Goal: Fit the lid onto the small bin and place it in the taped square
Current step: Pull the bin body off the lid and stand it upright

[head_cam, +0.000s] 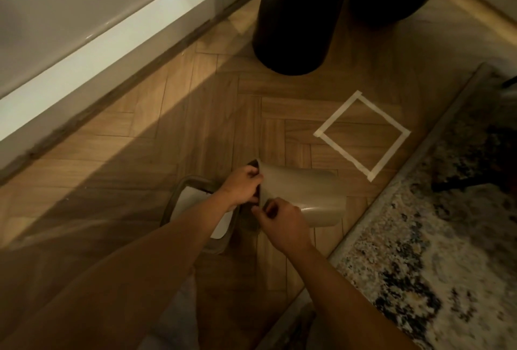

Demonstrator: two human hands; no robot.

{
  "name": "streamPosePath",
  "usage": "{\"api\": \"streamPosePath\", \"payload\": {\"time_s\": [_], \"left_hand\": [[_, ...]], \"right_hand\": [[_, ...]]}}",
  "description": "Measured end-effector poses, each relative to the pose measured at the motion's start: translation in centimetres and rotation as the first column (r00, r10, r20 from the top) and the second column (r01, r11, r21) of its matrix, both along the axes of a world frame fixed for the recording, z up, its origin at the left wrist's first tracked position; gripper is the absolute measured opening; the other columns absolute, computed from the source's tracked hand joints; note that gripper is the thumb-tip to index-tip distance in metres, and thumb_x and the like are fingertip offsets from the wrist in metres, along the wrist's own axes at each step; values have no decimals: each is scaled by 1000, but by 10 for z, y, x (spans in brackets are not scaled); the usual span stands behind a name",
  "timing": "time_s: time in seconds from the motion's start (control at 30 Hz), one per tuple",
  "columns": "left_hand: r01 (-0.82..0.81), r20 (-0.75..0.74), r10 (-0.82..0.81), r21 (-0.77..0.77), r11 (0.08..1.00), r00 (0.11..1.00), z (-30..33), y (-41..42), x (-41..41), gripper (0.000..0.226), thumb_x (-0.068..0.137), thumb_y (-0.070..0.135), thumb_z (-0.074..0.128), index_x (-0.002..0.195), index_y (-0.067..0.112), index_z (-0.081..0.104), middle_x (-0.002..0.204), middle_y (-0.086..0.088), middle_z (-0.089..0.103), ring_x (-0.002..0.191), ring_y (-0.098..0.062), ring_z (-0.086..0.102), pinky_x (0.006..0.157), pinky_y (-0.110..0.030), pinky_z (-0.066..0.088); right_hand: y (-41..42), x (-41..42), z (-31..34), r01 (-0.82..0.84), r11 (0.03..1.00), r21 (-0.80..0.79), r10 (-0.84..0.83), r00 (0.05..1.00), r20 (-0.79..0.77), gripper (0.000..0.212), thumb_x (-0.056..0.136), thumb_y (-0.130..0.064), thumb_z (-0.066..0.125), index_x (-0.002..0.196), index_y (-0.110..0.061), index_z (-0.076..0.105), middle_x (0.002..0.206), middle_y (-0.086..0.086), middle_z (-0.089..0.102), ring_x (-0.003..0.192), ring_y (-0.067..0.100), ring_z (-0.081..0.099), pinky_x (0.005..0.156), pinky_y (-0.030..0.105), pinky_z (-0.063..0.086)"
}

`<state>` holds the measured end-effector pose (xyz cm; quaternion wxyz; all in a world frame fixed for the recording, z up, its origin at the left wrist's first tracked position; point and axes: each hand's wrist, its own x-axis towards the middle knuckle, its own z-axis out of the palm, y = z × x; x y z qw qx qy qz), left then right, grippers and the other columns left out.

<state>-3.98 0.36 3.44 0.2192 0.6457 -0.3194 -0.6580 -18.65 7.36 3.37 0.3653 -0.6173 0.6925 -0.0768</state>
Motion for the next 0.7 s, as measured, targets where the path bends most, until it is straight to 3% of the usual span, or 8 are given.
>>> {"api": "streamPosePath", "payload": {"time_s": [0.07, 0.2, 0.33, 0.43, 0.53, 0.63, 0.7], "left_hand": [[24, -20, -24, -2, 1000, 1000, 9, 3, -9, 12, 103, 19, 53, 111, 15, 61, 103, -5, 68, 90, -21, 69, 59, -25, 59], [69, -58, -69, -5, 998, 996, 18, 7, -20, 18, 103, 19, 53, 118, 12, 60, 110, -9, 68, 97, -25, 69, 67, -29, 59], [53, -38, -54, -11, 999, 998, 20, 10, -16, 24, 105, 28, 48, 116, 12, 61, 108, -12, 68, 93, -25, 70, 70, -29, 59], [16, 93, -11, -50, 999, 996, 14, 13, 0, 27, 105, 28, 49, 122, 12, 61, 106, -7, 69, 97, -24, 69, 82, -35, 57], [88, 267, -54, -115, 990, 962, 4, 20, 19, 25, 103, 24, 51, 119, 12, 66, 112, -6, 68, 106, -24, 65, 95, -41, 53], [124, 368, -64, -141, 982, 928, 0, 25, 27, 22, 102, 23, 54, 115, 13, 68, 116, -6, 67, 106, -20, 62, 89, -34, 49], [117, 387, -52, -146, 982, 921, 2, 27, 29, 26, 101, 26, 56, 122, 12, 65, 121, -7, 66, 108, -19, 60, 86, -30, 45]], "right_hand": [[0, -4, 7, -35, 999, -8, 34, 996, -77, 39, 89, -62, 71, 84, -23, 69, 72, -10, 65, 68, 11, 65, 54, 25, 42], [4, -10, 13, -28, 999, 20, 31, 988, -153, 29, 92, -49, 73, 85, -22, 66, 87, 2, 76, 84, 23, 74, 61, 25, 41], [6, -16, 17, -13, 1000, -9, 12, 988, -157, 26, 94, -40, 72, 79, -25, 58, 80, 2, 73, 77, 23, 72, 58, 25, 39], [4, -25, 21, -15, 999, -35, 10, 989, -151, 31, 95, -37, 71, 73, -27, 52, 68, -7, 61, 61, 14, 61, 47, 24, 34], [-3, -36, 27, -22, 998, -64, 11, 987, -159, 40, 95, -34, 72, 67, -29, 44, 60, -11, 52, 52, 6, 50, 43, 20, 27], [-13, -51, 37, -25, 995, -93, 10, 987, -162, 40, 96, -32, 72, 67, -29, 44, 61, -8, 55, 53, 11, 54, 45, 22, 31], [-21, -63, 45, -27, 994, -104, 9, 985, -170, 41, 96, -33, 72, 67, -30, 44, 60, -9, 55, 51, 7, 53, 45, 22, 33]]}}
